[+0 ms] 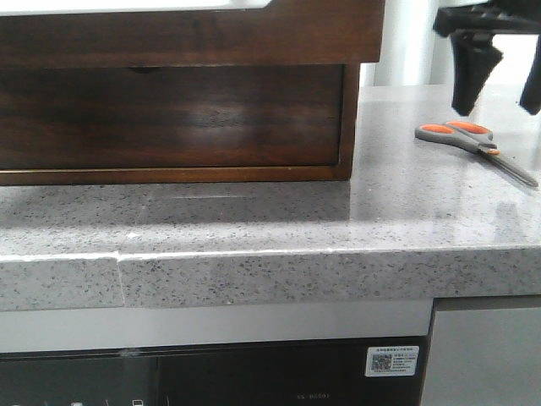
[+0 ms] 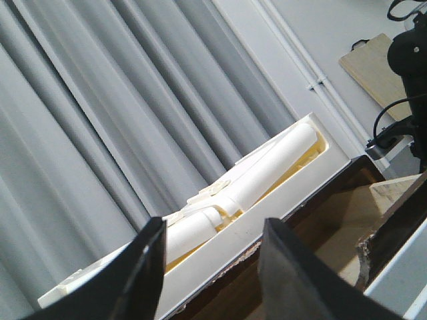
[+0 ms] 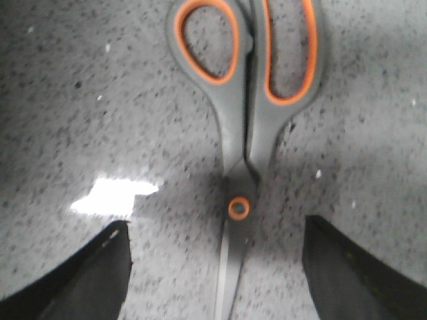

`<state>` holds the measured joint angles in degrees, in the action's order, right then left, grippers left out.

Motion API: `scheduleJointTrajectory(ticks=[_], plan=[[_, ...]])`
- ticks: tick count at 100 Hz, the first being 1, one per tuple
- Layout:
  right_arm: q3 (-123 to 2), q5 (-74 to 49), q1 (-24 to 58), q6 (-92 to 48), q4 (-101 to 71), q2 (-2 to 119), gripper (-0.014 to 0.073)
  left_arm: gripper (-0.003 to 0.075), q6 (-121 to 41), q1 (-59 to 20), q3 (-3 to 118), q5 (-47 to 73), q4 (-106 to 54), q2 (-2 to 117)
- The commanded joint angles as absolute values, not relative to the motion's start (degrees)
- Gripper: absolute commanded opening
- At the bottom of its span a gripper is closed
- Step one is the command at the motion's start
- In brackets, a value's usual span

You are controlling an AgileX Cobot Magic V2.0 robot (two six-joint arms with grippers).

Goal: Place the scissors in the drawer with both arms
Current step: 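Lower the right gripper over the scissors and grasp them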

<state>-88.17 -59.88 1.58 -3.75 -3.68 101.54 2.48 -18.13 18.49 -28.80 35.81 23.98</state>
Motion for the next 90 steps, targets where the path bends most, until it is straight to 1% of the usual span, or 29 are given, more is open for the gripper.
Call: scheduleJointTrajectory(ticks=[1, 16, 37, 90], plan=[[-92.5, -60.0, 1.6, -4.5, -2.6, 101.0, 0.0449, 0.0274, 3.3, -18.6, 20.1, -31.7, 33.8, 24.2], [-98.1, -64.7, 1.6, -4.5, -2.5, 104.7, 0.0446, 0.0274, 3.3, -18.6, 20.1, -31.7, 33.8, 24.2], [-104.3, -70.7, 1.5, -4.5, -0.7, 109.4, 0.0404, 0.0274, 3.3, -18.6, 20.1, -31.7, 33.8, 24.2], [-105.1, -72.2, 1.5, -4.5, -0.6, 113.5, 0.0404, 0.0274, 3.3, -18.6, 20.1, -31.7, 33.8, 24.2]])
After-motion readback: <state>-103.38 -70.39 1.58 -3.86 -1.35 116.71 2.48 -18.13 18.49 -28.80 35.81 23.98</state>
